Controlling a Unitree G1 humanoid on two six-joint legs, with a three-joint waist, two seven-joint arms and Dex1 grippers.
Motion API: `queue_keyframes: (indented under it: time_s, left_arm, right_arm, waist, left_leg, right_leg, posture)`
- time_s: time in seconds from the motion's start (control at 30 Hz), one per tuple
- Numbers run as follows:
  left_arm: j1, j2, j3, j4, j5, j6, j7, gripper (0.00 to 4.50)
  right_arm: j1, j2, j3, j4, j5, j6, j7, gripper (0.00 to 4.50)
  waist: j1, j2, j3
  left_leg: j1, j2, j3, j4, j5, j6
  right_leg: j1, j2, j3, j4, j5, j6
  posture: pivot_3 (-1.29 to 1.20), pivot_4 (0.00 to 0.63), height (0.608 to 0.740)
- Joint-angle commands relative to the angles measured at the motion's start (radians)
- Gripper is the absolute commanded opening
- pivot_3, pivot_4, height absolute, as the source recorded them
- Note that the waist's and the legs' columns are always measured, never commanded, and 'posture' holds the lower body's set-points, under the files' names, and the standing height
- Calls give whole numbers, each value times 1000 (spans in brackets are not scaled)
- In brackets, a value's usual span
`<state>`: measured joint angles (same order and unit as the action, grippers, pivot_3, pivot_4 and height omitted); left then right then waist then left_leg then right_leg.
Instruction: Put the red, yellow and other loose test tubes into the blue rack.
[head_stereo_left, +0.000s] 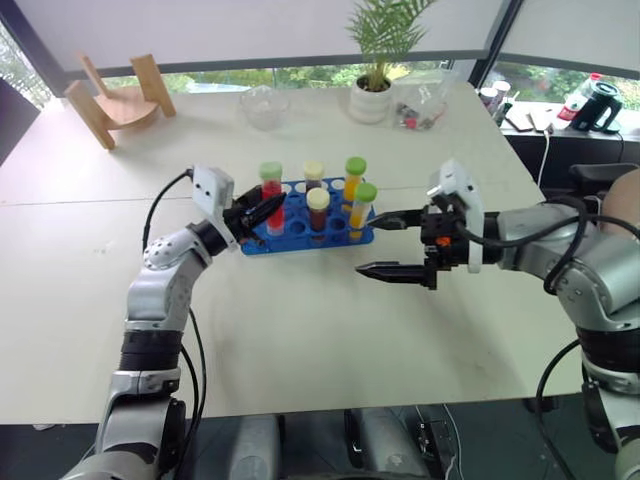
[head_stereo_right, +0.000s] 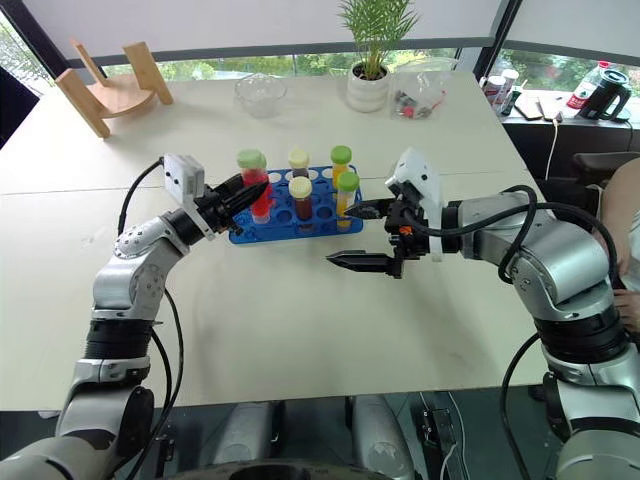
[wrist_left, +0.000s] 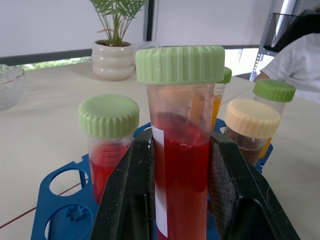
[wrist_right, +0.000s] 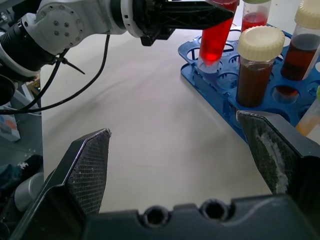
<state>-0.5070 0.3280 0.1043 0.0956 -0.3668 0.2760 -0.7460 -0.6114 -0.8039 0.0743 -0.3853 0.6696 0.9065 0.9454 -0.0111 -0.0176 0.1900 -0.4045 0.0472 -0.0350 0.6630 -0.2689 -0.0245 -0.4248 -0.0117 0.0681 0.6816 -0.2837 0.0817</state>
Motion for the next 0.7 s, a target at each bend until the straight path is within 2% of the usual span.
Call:
queue_keyframes:
  time_s: [0.03,0.4,0.57,0.7]
  left_arm:
    - [-4,15,-2,3,5,-27,-6,852]
    - [-34,-9,-35,110,56,-125,20,852]
    - [-15,-3,-43,87,41,-111,-6,852]
    - [-4,17,-31,64,22,-93,-32,2823]
  right_arm:
    - [-5,3,-12,-23,-4,-10,-8,4500]
    - [15,29,-23,-50,20,9,-51,4500]
    - [25,34,-27,-62,27,16,-62,4500]
    - [27,44,-22,-63,31,18,-68,4500]
  waist:
    - [-1,0,0]
    - [2,0,0]
    - [1,0,0]
    - [0,0,0]
  left_leg:
    - [0,0,0,0,0,0]
    - [0,0,0,0,0,0]
    - [0,0,0,0,0,0]
    - [0,0,0,0,0,0]
  right_leg:
    - [0,0,0,0,0,0]
    - [0,0,0,0,0,0]
    - [0,0,0,0,0,0]
    - [0,0,0,0,0,0]
  posture:
    - [0,150,740]
    - [0,150,740]
    - [0,150,740]
    - [0,150,740]
